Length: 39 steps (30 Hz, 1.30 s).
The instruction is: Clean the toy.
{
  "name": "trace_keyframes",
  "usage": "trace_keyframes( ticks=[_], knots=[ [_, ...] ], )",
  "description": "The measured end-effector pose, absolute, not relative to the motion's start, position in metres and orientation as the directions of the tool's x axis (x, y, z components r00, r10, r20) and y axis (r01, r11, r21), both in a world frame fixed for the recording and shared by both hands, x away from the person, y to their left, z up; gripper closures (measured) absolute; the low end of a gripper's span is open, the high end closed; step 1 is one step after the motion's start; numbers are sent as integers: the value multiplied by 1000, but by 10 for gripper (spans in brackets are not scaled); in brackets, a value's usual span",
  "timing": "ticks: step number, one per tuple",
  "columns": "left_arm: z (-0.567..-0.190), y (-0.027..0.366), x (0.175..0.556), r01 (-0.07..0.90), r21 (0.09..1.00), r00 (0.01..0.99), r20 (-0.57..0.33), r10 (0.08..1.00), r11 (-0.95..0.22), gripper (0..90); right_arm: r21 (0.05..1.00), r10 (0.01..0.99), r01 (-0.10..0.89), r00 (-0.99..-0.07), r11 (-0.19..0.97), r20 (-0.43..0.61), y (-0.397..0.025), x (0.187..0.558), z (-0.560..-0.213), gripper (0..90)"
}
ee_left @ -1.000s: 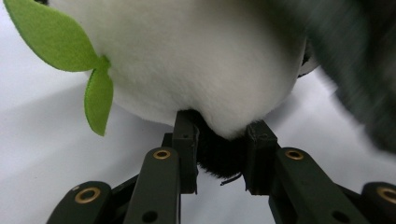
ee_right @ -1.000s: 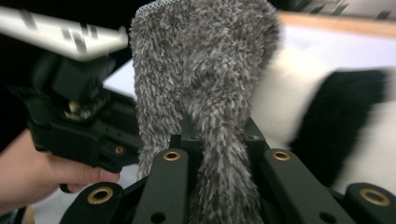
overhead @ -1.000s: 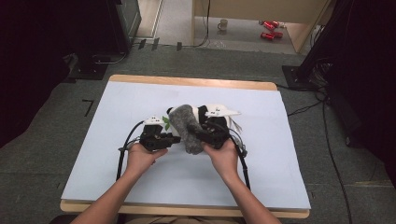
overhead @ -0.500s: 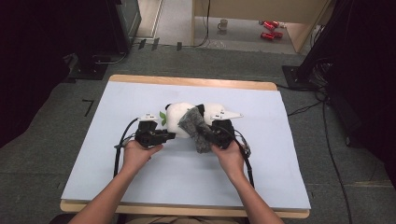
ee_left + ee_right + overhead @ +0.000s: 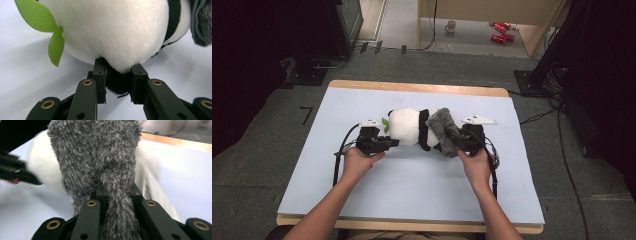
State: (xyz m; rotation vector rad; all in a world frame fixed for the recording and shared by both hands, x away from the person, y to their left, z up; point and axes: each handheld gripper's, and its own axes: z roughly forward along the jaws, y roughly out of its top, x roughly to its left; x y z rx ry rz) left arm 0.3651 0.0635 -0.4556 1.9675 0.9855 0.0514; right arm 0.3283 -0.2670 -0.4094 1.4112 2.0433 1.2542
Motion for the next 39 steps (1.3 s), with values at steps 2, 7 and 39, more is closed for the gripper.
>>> trace_keyframes(
  ticks=[2,7,39],
  knots=[
    [-456,64,365,620,736,677,-330,658,-270,722,819,895,567,-403,82,190,-275,329,-408,777],
    [-457,67,365,624,734,678,-335,655,-270,723,842,893,539,-374,-10,250,-290,327,-394,778],
    [-451,97,339,507,777,774,-219,594,-374,451,799,851,587,-480,130,214,-244,344,-400,777]
  ],
)
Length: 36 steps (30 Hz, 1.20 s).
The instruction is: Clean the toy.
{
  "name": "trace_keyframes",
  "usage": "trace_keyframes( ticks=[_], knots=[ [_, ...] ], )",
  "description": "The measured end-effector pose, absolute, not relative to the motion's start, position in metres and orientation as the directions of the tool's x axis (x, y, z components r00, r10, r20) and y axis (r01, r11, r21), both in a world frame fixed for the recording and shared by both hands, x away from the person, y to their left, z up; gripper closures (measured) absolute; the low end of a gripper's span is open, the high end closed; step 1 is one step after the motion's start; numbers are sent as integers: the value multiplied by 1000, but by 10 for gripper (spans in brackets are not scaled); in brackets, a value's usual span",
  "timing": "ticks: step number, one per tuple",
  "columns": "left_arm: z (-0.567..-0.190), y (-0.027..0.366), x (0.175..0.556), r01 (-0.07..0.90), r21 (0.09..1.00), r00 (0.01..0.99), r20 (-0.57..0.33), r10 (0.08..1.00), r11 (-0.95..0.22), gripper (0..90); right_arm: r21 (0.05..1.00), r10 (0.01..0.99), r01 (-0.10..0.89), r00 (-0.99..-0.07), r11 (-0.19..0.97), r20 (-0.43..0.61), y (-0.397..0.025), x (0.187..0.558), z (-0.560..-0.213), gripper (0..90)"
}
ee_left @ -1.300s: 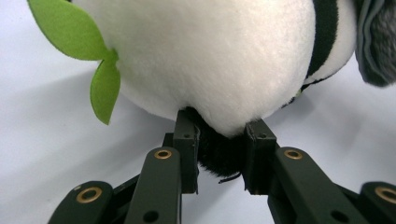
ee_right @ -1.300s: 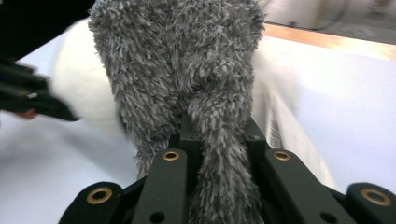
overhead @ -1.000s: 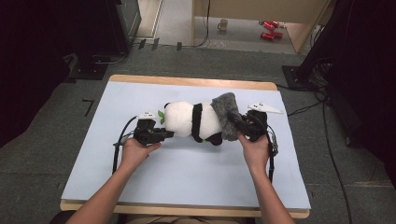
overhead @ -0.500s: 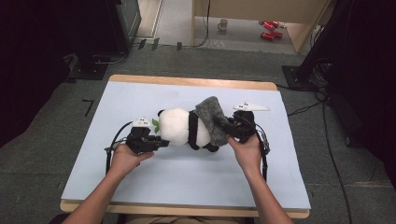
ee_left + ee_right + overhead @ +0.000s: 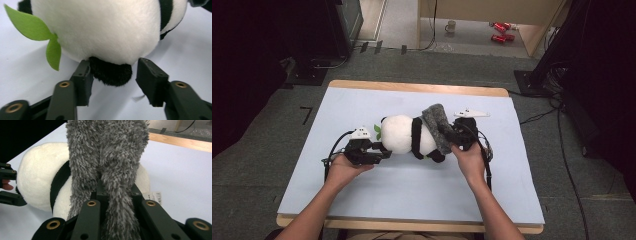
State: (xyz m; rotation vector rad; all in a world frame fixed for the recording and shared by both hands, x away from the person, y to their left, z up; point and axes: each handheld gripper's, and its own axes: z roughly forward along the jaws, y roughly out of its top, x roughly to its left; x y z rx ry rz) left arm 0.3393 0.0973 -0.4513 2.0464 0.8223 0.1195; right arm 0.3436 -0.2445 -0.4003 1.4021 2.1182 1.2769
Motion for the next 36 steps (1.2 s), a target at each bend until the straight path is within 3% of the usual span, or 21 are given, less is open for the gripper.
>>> trace_keyframes(
  ticks=[5,10,14,17,25,29,32,34,36],
  knots=[
    [-439,115,344,431,854,787,-198,584,-291,367,798,852,587,-480,134,210,-240,353,-398,776],
    [-438,118,352,438,857,786,-217,579,-272,350,795,854,592,-475,133,211,-236,367,-393,775],
    [-437,107,355,423,852,804,-198,561,-307,348,794,857,593,-470,130,211,-231,378,-389,773],
    [-439,100,355,408,851,817,-177,549,-332,298,796,861,593,-462,122,212,-229,383,-388,772],
    [-452,99,365,441,825,802,-186,567,-353,231,798,866,597,-440,85,238,-226,395,-389,770],
    [-458,94,368,418,832,797,-142,587,-366,192,796,868,601,-429,69,249,-225,401,-389,769],
    [-460,89,369,399,841,784,-108,611,-365,194,795,869,604,-420,52,262,-224,404,-390,769],
    [-462,85,369,376,849,770,-63,634,-371,265,793,866,608,-417,41,275,-225,404,-390,769],
    [-461,82,369,383,847,755,-58,653,-368,391,792,865,609,-415,35,281,-227,403,-390,769]
  ],
)
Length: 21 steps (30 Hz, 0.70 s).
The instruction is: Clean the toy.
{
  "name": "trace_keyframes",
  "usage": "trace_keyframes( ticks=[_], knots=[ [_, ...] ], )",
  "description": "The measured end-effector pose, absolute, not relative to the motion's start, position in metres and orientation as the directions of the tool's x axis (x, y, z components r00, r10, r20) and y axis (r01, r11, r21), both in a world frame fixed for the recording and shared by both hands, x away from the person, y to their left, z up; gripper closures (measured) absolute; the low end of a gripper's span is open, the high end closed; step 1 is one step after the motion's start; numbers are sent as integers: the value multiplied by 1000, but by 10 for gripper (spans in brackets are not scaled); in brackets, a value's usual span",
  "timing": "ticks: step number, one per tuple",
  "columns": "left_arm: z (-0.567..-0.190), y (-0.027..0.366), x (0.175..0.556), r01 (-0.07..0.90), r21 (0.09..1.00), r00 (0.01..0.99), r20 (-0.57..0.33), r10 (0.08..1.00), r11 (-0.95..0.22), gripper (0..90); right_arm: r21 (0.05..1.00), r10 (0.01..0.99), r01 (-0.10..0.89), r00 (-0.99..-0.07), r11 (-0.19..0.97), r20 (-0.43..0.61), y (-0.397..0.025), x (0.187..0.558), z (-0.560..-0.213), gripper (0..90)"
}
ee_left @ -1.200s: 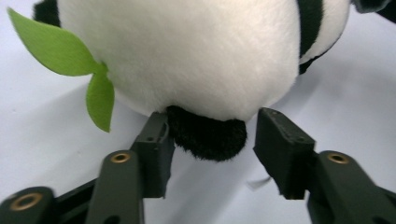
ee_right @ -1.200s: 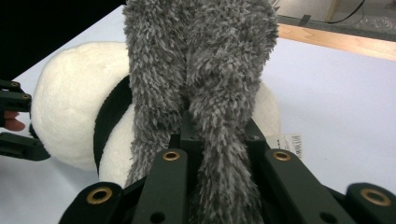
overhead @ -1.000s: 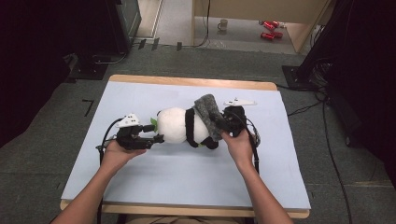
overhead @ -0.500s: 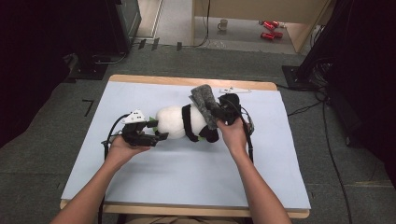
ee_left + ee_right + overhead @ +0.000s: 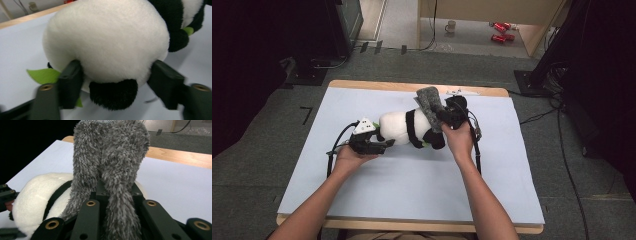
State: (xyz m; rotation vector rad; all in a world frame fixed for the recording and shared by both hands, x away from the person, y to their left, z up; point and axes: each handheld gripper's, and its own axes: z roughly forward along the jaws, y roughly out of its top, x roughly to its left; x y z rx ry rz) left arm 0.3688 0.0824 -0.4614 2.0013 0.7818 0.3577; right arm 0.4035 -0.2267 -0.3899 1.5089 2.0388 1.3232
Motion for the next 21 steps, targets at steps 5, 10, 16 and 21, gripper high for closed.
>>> trace_keyframes(
  ticks=[5,10,16,21],
  knots=[
    [-458,79,366,408,839,735,-67,675,-360,626,787,840,617,-421,-13,343,-236,397,-386,770],
    [-451,77,360,444,835,754,-152,639,-326,711,802,838,597,-434,-6,329,-239,383,-374,776],
    [-435,81,355,561,772,742,-311,594,-297,715,818,816,575,-476,6,328,-239,359,-353,777],
    [-428,75,346,629,729,703,-387,597,-269,704,823,789,567,-525,43,320,-224,340,-345,777]
  ],
)
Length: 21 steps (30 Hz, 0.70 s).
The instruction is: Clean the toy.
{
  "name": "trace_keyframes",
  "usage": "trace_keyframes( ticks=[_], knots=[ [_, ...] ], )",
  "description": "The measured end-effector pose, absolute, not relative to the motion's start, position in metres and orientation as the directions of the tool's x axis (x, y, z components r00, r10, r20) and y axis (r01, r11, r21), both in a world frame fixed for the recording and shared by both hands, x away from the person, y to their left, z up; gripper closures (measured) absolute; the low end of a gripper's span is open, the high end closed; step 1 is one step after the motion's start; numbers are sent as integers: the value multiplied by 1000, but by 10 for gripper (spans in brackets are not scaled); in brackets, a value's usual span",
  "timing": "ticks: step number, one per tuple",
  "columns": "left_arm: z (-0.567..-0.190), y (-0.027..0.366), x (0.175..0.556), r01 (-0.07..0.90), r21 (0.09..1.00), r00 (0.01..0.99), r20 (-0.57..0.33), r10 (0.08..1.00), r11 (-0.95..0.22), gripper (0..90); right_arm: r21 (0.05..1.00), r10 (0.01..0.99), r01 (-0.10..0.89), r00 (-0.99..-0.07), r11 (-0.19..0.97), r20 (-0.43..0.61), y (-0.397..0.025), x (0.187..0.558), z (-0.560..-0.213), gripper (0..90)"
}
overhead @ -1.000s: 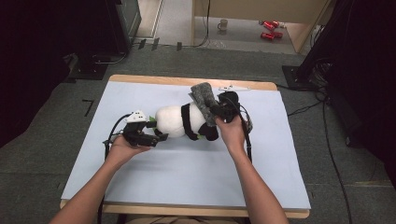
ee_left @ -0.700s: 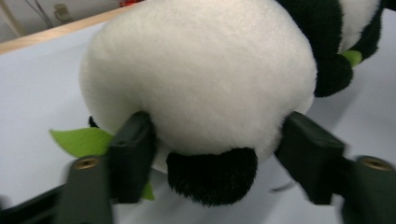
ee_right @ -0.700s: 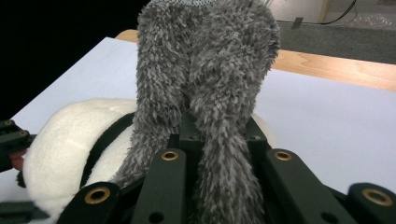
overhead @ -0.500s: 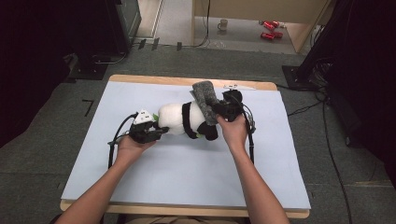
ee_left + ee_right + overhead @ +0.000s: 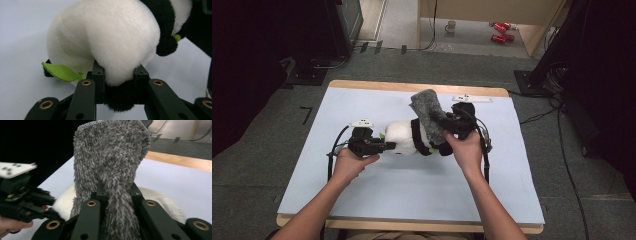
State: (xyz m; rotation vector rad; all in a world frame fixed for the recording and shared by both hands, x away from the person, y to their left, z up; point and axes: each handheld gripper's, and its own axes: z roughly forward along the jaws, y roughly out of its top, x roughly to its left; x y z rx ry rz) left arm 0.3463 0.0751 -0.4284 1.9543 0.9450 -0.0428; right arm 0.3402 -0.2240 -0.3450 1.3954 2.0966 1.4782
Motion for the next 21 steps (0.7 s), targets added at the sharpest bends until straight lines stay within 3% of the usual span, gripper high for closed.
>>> trace_keyframes(
  ticks=[12,21],
  knots=[
    [-430,53,342,603,756,690,-335,642,-254,674,806,722,582,-604,111,337,-170,322,-368,776],
    [-434,57,345,630,735,665,-345,662,-250,672,795,778,567,-592,215,212,-162,328,-388,779]
  ],
)
